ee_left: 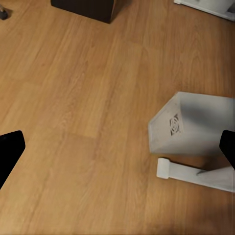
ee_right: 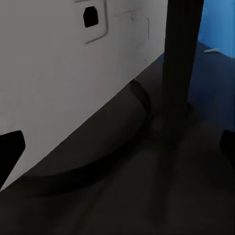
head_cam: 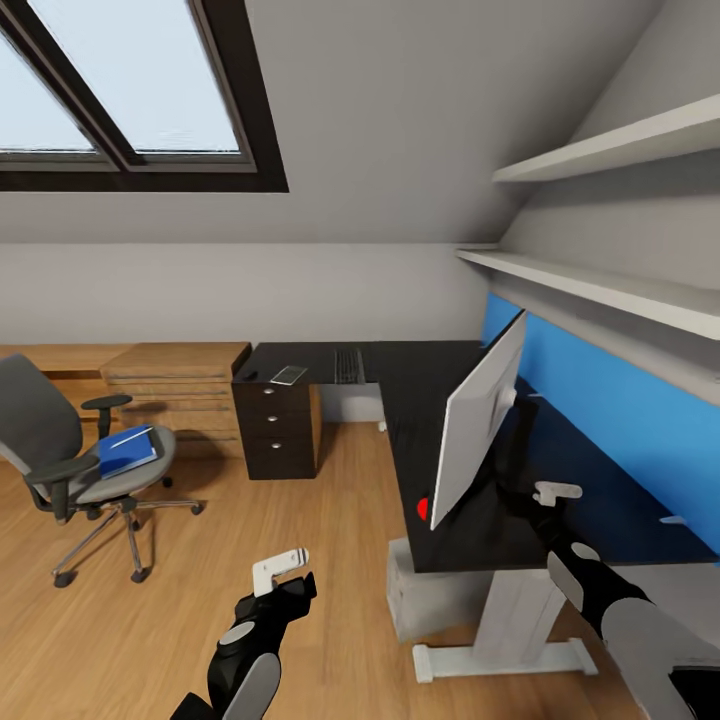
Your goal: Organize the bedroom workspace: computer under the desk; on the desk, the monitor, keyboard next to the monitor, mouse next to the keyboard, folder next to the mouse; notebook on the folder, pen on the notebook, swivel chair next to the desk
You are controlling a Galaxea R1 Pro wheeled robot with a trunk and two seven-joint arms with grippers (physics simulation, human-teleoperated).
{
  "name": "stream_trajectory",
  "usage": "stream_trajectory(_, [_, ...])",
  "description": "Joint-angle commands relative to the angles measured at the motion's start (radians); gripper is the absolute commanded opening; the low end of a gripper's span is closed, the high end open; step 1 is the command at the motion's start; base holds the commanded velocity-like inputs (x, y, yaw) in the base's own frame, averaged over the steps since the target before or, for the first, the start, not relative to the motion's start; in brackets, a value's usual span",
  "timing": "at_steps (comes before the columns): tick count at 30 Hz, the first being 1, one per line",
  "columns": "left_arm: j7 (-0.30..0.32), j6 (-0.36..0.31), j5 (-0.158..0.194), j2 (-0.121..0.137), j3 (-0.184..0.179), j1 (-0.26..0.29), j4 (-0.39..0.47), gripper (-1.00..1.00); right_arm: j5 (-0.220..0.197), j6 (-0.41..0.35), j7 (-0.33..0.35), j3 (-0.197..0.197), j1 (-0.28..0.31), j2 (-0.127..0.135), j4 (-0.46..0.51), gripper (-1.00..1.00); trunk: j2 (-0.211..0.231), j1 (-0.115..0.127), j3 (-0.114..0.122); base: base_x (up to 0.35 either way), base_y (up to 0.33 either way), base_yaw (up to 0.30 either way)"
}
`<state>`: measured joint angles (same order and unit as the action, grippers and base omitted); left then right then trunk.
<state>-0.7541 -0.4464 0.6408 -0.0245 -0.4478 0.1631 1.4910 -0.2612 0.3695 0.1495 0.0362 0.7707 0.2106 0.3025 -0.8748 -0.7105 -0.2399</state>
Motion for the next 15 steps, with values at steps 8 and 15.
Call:
stream_trajectory(8, [-0.006,-0.003,0.005,0.001,0.000,0.001,0.004,1.00,0.000,0.064,0.001,0.002,0.001,-0.001,-0.003,1.00,-0.001,0.000,-0.001,0.000,-0.317,0.000])
stream_trajectory(15, [-0.005,-0.003,0.005,0.001,0.001,0.001,0.005,1.00,0.012,0.099,-0.002,0.004,0.001,-0.002,-0.027,1.00,-0.001,0.000,-0.001,0.000,-0.220,0.000])
